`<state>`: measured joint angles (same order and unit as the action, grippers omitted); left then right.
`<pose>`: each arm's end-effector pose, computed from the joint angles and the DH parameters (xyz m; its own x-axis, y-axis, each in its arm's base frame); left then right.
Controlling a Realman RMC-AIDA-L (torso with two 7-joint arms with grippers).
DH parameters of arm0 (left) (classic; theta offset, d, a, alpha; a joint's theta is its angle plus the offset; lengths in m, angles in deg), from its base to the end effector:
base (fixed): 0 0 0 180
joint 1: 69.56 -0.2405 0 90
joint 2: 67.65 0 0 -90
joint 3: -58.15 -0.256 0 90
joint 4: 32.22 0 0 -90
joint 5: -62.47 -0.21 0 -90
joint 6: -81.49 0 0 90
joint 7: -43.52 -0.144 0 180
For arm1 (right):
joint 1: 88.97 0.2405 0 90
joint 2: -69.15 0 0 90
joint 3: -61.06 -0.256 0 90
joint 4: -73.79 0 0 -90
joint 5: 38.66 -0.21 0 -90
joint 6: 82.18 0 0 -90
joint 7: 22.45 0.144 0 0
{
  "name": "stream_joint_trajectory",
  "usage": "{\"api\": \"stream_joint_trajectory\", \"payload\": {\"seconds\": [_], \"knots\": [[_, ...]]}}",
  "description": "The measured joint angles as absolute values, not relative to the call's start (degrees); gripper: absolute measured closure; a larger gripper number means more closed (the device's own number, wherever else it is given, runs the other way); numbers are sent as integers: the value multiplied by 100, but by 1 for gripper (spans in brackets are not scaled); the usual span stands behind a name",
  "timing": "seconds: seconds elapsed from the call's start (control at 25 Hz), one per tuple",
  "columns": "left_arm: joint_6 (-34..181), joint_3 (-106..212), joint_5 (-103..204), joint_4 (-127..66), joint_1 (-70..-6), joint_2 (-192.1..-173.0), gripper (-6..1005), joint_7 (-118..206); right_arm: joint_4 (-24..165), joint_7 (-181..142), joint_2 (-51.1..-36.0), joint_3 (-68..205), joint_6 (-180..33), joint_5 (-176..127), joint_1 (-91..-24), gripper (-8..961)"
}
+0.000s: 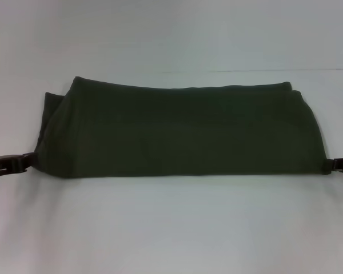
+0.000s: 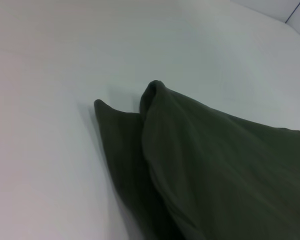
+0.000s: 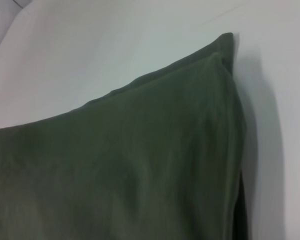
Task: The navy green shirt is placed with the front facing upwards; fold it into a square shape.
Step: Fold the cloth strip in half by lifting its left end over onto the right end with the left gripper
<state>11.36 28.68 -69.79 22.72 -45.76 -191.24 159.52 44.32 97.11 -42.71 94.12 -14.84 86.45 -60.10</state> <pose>-0.3438 0.3328 0.0500 0.4055 0.7092 0.5767 0.9081 -0.2401 -0.3432 0.3638 0.3445 0.0399 0.1977 -0.8057 -0.5583 -0.9794 -0.1377 -0.1480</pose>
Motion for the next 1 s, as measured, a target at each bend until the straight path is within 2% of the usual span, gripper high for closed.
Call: {"api": "stream_joint_trajectory", "payload": {"seconds": [0.36,1.0], "knots": [[1011,2880,-6981,2593,-4730,-19156,998,16099,4417,9628,-4247,9192,-1309,8640,-6125,884],[1003,2822,-6938,2566,-4626,-19152,998,16077,4382,9565,-4273,9096,-1261,8640,-6120,816]]}}
